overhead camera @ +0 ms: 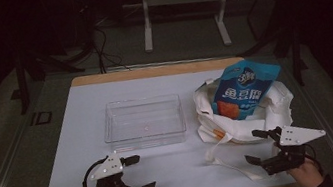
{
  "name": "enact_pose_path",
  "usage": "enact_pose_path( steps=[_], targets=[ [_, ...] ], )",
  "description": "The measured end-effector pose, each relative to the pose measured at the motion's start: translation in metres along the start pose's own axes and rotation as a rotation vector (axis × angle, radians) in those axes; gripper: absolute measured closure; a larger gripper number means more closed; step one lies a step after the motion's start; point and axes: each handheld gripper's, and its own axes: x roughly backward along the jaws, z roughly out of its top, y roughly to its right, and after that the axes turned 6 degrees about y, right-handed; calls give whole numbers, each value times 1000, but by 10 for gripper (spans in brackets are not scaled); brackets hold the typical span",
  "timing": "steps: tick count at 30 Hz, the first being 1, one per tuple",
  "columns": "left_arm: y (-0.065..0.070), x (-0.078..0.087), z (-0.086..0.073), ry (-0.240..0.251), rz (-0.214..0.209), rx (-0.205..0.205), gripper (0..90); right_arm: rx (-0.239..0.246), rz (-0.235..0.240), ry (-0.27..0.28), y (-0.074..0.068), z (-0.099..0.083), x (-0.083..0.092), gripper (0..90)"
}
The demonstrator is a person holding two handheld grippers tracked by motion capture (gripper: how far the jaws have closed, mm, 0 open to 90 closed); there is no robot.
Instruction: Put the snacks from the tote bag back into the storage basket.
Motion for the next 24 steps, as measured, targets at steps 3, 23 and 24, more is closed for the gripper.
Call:
enact_pose_path(
  steps=[3, 23, 24],
  targets=[
    [1, -3, 3, -27, -9, -21, 15, 8, -10, -22, -1, 2, -1, 132],
    [-2, -28, 47, 51, -53, -70, 16, 69, -2, 41, 5, 20, 13, 133],
    [-3, -30, 48, 52, -54, -68, 16, 66, -2, 43, 6, 20, 13, 133]
  ],
)
